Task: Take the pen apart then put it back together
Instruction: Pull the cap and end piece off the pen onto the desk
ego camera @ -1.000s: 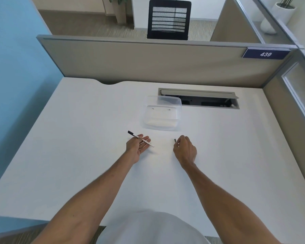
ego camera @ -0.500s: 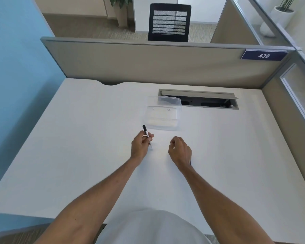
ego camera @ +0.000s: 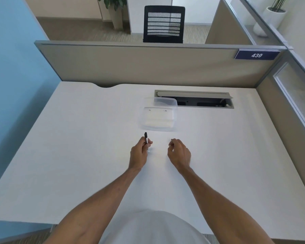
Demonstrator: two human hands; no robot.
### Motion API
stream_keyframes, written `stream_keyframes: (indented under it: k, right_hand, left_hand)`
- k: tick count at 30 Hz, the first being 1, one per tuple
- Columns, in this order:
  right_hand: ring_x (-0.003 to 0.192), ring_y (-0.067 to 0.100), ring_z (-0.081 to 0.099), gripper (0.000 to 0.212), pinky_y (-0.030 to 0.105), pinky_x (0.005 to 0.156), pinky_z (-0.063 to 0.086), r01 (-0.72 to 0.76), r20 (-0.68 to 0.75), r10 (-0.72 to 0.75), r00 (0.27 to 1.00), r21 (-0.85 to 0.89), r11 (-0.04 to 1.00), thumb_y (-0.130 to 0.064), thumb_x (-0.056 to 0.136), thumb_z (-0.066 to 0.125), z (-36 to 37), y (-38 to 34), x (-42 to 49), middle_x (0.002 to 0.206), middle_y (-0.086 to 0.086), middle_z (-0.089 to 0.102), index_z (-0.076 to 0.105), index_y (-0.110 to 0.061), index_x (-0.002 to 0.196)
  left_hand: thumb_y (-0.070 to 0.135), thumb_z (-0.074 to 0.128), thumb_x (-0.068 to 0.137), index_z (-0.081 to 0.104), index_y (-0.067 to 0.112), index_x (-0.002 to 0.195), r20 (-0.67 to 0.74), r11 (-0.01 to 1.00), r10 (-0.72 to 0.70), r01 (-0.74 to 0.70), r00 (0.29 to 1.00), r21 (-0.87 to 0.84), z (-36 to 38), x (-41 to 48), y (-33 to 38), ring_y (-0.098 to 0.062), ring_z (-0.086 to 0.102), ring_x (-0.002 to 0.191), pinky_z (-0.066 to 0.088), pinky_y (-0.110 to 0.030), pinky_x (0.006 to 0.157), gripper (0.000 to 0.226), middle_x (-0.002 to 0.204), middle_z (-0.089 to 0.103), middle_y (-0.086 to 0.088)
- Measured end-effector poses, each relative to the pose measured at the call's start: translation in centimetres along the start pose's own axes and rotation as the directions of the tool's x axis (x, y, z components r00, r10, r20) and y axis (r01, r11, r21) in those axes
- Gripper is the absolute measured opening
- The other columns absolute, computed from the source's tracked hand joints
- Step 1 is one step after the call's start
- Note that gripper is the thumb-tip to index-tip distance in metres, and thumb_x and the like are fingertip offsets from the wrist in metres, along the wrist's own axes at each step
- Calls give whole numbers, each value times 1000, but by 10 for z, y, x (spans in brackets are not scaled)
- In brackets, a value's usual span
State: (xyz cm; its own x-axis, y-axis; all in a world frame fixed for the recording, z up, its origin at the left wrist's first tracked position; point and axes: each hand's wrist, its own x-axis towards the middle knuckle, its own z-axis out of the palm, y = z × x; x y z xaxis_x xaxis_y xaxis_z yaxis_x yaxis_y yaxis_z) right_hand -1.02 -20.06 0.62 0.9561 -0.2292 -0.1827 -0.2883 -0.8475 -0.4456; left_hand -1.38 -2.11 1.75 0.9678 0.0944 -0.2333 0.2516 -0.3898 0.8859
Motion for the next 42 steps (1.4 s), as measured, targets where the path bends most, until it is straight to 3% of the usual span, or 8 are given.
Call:
stream_keyframes:
  k: [8, 13, 20, 25, 32, 37, 42]
  right_hand:
    - [105, 31, 73, 22, 44, 91, 61, -4, 18, 4, 1000, 8, 1000, -13, 107, 49, -3, -1, 2, 121, -2, 72, 69, -14, 116]
    - [105, 29, 72, 22, 43, 92, 60, 27, 41, -28, 999, 15, 1000, -12, 106, 49, -1, -7, 2, 120, -1, 73, 69, -12, 116]
    - [109, 28, 72, 24, 42, 92, 60, 53, 68, -53, 996, 11, 999, -13, 107, 50, 4, -20, 3, 122, -1, 73, 70, -14, 119]
    - [117, 24, 70, 25, 41, 96, 60, 123, 154, -123, 980, 10, 992, -13, 107, 50, 11, -35, 4, 123, -4, 75, 72, -16, 119]
    - [119, 30, 72, 22, 42, 99, 60, 226, 260, -208, 943, -40, 973, -21, 110, 54, 24, -61, 8, 127, 2, 74, 71, -13, 122]
    - [122, 33, 71, 24, 42, 103, 57, 263, 302, -216, 928, -125, 957, -26, 111, 59, 32, -70, 12, 134, 6, 69, 68, -10, 128]
    - [118, 36, 72, 23, 45, 102, 58, 253, 320, -193, 928, -159, 954, -18, 109, 54, 36, -74, 13, 130, 9, 71, 68, -8, 123]
  left_hand:
    - [3, 53, 112, 64, -8, 125, -103, 987, -76, 60, 992, -151, -13, 20, 18, -36, 80, 119, 60, -54, 109, 19, 124, 80, -22]
    - [-1, 53, 111, 63, -12, 127, -65, 961, -130, 110, 989, -254, -32, 38, 23, -45, 77, 121, 58, -58, 112, 23, 122, 77, -34]
    - [1, 52, 111, 61, -12, 131, -86, 908, -193, 145, 977, -393, -56, 55, 27, -49, 76, 123, 58, -59, 112, 26, 126, 75, -37]
    - [2, 52, 109, 64, -9, 136, -63, 813, -355, 275, 933, -513, -63, 55, 14, -47, 74, 128, 57, -55, 116, 32, 132, 75, -33]
    - [5, 44, 115, 57, -6, 153, 71, 557, -569, 447, 819, -700, -66, 51, -9, -43, 65, 144, 51, -50, 124, 41, 150, 67, -27]
    - [6, 45, 115, 56, -6, 155, 111, 515, -584, 473, 804, -715, -70, 51, -18, -43, 63, 146, 49, -49, 126, 43, 154, 64, -27]
    - [7, 44, 116, 56, -6, 155, 138, 499, -564, 469, 814, -728, -70, 54, -21, -37, 67, 124, 50, -49, 125, 43, 154, 64, -27]
